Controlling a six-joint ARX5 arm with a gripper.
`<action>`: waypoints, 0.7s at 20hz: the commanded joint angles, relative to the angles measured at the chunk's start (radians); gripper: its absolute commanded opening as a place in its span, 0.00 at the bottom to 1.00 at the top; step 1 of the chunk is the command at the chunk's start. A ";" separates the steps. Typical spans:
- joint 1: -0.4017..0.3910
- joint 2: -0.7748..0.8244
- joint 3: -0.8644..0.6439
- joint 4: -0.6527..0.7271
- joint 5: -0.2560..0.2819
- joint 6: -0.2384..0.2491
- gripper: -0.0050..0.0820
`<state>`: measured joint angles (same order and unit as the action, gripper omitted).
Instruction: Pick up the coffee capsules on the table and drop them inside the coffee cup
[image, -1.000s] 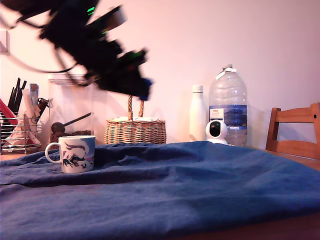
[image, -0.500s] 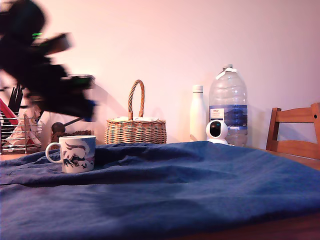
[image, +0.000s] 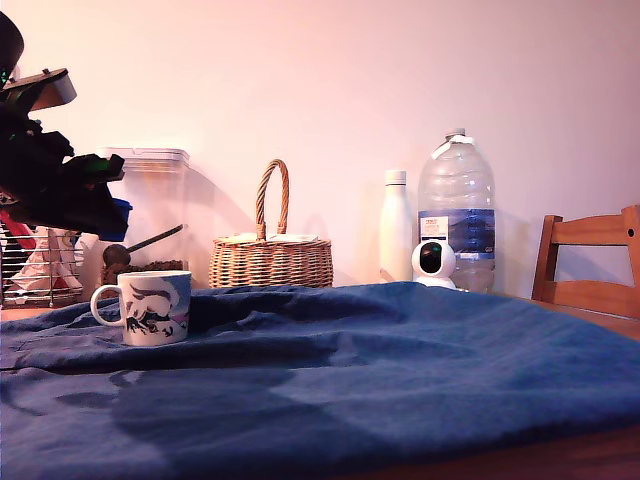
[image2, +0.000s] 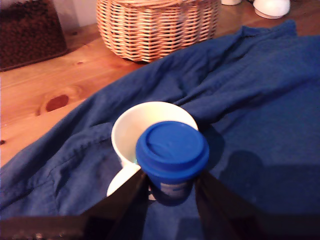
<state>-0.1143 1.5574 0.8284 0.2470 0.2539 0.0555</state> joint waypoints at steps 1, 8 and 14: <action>-0.002 -0.009 -0.019 0.008 0.003 -0.003 0.25; -0.001 -0.009 -0.018 0.010 -0.001 0.024 0.25; -0.001 -0.005 0.036 -0.022 0.000 0.003 0.25</action>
<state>-0.1143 1.5574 0.8402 0.2203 0.2527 0.0616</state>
